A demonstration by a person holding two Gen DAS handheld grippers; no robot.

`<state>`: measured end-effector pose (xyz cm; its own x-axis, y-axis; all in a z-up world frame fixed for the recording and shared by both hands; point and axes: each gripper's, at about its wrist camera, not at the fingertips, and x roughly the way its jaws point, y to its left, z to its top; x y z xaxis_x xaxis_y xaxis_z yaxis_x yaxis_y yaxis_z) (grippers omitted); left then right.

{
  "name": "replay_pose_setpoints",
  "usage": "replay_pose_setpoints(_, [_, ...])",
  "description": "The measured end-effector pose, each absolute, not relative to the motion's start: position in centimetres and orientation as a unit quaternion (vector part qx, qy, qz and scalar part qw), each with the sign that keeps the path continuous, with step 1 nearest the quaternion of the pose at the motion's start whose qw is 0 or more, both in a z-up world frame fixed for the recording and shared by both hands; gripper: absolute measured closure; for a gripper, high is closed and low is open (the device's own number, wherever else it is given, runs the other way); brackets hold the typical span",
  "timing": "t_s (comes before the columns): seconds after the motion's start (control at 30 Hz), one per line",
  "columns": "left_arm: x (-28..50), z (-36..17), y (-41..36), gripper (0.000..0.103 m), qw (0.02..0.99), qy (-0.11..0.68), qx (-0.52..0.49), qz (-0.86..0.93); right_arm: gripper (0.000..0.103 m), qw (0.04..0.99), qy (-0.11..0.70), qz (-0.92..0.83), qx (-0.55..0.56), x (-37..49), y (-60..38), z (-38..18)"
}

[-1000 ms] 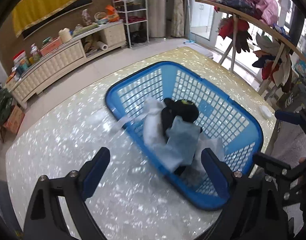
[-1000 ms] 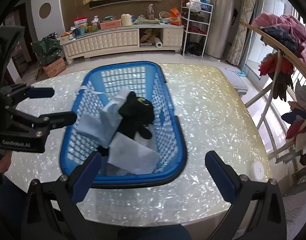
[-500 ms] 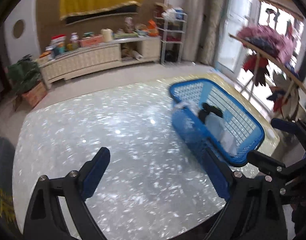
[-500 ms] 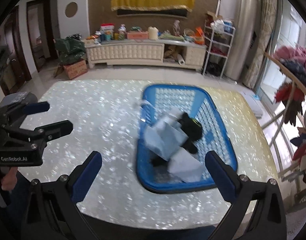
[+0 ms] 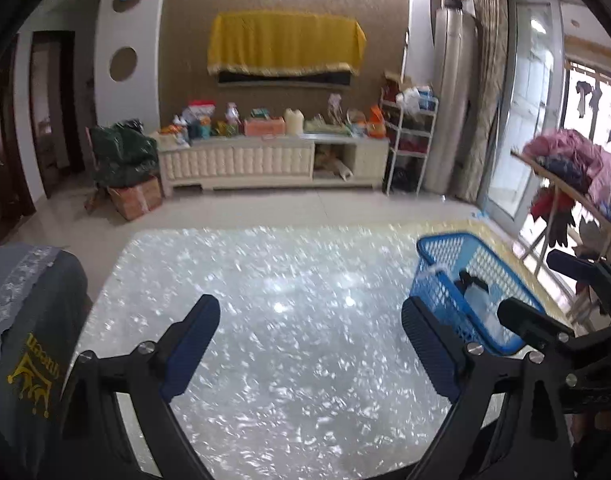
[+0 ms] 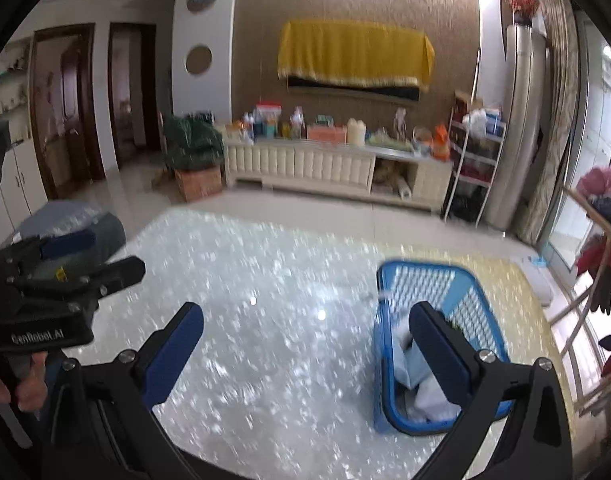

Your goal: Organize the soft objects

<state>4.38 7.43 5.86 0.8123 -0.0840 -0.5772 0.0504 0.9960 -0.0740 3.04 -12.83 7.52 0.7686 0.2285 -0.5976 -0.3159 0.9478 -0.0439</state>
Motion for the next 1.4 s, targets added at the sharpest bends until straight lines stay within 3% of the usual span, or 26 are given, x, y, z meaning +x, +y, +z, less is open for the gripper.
replay_pose_setpoints(0.3, [2.0,8.6,7.4,0.012,0.969,0.244,-0.027,-0.022,0.0,0.953,0.256,0.146,-0.071,2.7,-11.8,9.3])
replay_pose_setpoints(1.4, [1.0,8.9,7.0,0.012,0.971,0.236,-0.021,-0.025,0.0,0.957,0.252,0.128,-0.058,1.6,-12.1,9.5])
